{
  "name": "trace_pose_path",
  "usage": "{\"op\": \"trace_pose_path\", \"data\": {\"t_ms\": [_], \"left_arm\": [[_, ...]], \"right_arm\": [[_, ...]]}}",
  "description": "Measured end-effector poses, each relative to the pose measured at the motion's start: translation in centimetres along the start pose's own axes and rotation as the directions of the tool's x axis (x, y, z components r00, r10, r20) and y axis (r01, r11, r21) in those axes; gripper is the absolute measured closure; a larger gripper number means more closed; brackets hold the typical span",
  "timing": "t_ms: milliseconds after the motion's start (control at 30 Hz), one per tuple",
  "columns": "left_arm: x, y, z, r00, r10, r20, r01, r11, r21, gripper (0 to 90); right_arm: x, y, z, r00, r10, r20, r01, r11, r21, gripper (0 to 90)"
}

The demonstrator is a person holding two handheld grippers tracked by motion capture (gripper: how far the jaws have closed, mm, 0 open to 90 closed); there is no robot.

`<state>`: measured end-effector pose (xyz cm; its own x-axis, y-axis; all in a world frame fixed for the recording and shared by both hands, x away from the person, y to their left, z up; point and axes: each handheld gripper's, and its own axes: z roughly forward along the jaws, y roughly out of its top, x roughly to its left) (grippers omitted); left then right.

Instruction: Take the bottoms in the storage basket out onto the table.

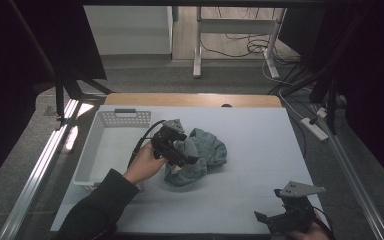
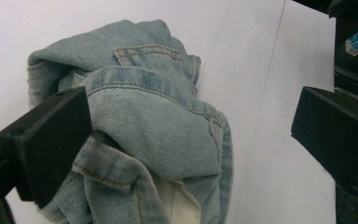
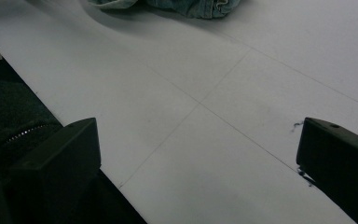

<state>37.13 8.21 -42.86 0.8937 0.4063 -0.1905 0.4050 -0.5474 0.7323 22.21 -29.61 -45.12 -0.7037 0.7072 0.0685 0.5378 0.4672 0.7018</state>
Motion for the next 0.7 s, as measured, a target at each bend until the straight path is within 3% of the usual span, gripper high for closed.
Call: {"op": "trace_pose_path", "data": {"t_ms": [700], "left_arm": [[-0.91, -0.84, -0.83, 0.9998, -0.021, 0.004, 0.022, 0.9995, -0.022, 0.0]], "right_arm": [[0.02, 0.01, -0.01, 1.0000, -0.004, 0.000, 0.004, 1.000, 0.003, 0.2]]}}
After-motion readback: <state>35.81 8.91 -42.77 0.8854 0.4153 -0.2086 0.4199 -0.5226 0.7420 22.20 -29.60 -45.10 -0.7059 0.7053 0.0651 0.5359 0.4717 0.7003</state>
